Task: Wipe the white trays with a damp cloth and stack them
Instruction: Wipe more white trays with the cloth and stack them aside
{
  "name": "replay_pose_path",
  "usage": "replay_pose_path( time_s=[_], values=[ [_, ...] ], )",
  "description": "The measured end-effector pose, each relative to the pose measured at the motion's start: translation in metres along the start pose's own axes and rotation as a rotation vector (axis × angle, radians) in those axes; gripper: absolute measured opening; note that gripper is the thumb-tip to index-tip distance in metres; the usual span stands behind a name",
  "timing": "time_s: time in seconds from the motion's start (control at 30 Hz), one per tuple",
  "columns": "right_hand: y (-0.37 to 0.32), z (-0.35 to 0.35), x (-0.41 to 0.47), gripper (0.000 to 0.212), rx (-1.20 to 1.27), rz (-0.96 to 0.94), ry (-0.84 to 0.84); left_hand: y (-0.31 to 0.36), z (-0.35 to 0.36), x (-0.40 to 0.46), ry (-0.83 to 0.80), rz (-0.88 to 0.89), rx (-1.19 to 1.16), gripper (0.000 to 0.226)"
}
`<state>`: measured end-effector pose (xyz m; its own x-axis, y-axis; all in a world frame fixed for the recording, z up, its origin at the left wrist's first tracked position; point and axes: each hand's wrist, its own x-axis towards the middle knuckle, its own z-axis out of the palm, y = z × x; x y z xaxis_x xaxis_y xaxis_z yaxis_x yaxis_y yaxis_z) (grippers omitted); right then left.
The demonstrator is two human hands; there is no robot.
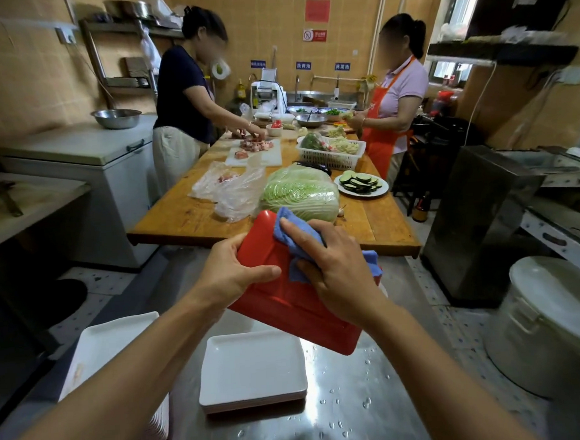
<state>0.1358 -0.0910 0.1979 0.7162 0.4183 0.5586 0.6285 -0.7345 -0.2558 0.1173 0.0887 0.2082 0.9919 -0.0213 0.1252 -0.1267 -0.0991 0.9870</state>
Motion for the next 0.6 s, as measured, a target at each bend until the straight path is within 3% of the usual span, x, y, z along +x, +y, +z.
replay_pose_path(
  time_s=[0.2,0.4,0.6],
  values=[
    [0.024,0.001,-0.018,0.050,-0.021,0.014,0.016,-0.012,-0.017,-0.004,0.127,-0.111,-0.163,0.031],
    [0.035,0.006,-0.033,0.048,0.217,0.185,0.005,-0.023,-0.019,-0.004,0.187,-0.221,-0.277,0.028],
    [0.015,0.025,-0.063,0.055,0.160,0.121,0.000,-0.024,-0.019,0.001,0.299,-0.306,-0.422,0.020]
  ],
)
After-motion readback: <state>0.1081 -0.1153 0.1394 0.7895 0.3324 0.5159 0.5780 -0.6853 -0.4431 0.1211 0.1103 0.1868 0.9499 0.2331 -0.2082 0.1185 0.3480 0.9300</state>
